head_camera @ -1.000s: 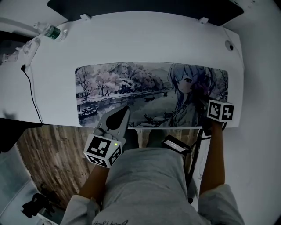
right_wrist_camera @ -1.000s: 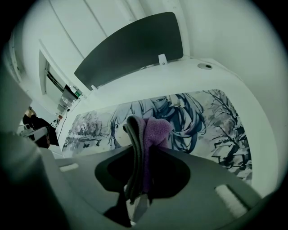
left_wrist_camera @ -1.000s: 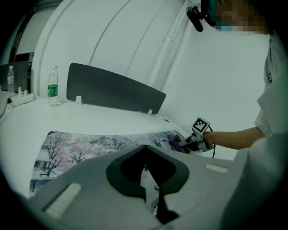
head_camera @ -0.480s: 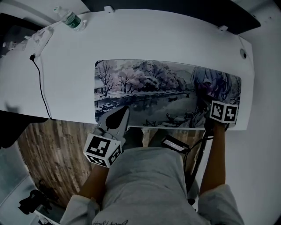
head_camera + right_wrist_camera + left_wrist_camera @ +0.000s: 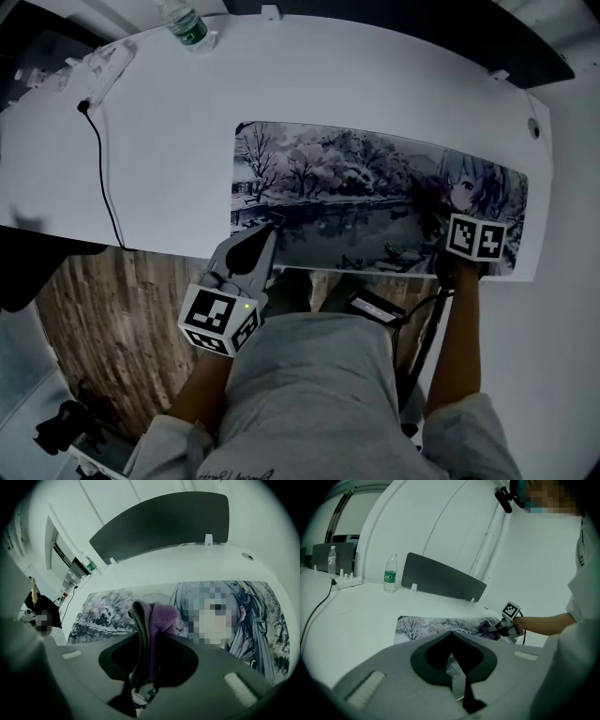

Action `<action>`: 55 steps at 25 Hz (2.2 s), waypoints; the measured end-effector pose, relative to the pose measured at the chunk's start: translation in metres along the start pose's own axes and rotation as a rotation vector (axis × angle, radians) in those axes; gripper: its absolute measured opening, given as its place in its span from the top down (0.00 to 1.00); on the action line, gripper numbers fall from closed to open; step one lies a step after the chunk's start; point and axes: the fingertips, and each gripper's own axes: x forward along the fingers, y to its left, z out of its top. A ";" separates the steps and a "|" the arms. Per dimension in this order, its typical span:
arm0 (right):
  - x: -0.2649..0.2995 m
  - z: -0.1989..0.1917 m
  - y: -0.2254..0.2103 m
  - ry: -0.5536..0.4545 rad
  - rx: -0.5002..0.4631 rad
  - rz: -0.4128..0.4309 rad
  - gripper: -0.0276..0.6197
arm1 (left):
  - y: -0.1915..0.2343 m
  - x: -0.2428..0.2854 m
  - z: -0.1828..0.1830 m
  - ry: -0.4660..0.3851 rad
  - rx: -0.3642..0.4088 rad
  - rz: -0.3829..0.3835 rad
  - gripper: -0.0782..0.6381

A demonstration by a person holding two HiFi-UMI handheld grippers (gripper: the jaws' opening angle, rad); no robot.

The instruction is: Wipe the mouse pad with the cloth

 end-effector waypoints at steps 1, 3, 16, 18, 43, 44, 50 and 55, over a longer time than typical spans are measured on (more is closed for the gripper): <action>0.003 0.001 0.006 0.000 -0.003 0.003 0.81 | 0.005 -0.003 0.001 -0.004 -0.001 0.002 0.87; 0.008 0.002 0.020 0.004 -0.012 0.010 0.81 | 0.014 -0.009 0.003 -0.012 -0.003 0.007 0.87; 0.041 0.008 0.109 0.040 -0.073 0.066 0.81 | 0.056 -0.038 0.004 -0.038 -0.024 0.018 0.87; 0.046 0.008 0.121 0.038 -0.072 0.077 0.81 | 0.061 -0.042 0.005 -0.044 -0.026 0.022 0.87; 0.100 0.008 0.275 0.120 -0.251 0.266 0.81 | 0.129 -0.082 0.001 -0.073 -0.079 0.110 0.87; 0.102 0.007 0.282 0.123 -0.257 0.278 0.81 | 0.131 -0.083 0.001 -0.073 -0.081 0.112 0.87; 0.112 0.005 0.316 0.138 -0.284 0.333 0.81 | 0.139 -0.086 -0.001 -0.070 -0.090 0.128 0.87; 0.120 0.003 0.339 0.148 -0.309 0.370 0.81 | 0.144 -0.087 0.001 -0.074 -0.096 0.135 0.87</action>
